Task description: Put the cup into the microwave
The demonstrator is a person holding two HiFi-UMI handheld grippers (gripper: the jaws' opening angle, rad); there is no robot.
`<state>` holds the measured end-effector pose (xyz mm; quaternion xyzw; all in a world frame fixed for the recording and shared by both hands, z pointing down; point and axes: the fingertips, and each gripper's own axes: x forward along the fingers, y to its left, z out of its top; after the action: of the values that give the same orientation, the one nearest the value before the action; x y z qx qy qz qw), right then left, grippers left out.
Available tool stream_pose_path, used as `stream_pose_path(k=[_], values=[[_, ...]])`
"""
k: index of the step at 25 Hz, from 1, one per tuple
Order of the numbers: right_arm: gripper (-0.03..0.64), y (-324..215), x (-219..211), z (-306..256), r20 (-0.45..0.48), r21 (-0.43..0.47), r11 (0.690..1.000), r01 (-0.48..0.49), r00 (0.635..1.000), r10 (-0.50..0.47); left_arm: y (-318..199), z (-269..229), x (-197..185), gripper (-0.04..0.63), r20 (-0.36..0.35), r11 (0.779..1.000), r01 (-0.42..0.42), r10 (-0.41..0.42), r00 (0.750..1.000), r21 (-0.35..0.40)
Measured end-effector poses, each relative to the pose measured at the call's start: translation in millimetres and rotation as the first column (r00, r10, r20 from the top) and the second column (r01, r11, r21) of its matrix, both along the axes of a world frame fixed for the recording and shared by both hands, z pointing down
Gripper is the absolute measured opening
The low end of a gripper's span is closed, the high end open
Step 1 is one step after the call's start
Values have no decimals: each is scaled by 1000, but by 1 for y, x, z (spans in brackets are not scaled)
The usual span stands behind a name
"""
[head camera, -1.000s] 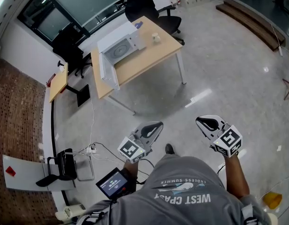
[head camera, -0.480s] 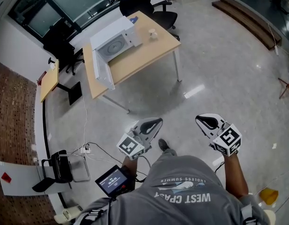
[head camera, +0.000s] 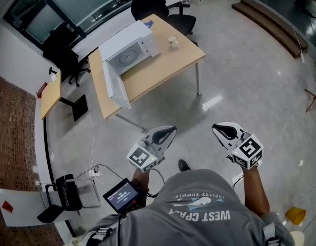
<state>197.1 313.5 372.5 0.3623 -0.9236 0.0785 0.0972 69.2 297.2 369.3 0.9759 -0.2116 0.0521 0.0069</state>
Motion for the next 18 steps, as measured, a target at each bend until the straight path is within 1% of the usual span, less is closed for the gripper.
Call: stream_pose_path(k=[5,11,15,18], values=[[20,-45,-43,-4,-11,7,1000,-5,1000,6,-45,1,-42,23,-14,1000,-1,1,1000,-2],[20,-86,-88,-6,-22,16,1000,-27,999,27,-82,7,-89,23,-41,1000,-11,12,999,11],[20,-98,-114,-5,-54,-6,1000,1,999,-1,-97,12,-116,23,-49,1000,15,-14,999,8],[20,-109,-126,-7,-82,-12,1000,10,997,-11,-105,16,-130,23,-65,999,34,-34,997,7]])
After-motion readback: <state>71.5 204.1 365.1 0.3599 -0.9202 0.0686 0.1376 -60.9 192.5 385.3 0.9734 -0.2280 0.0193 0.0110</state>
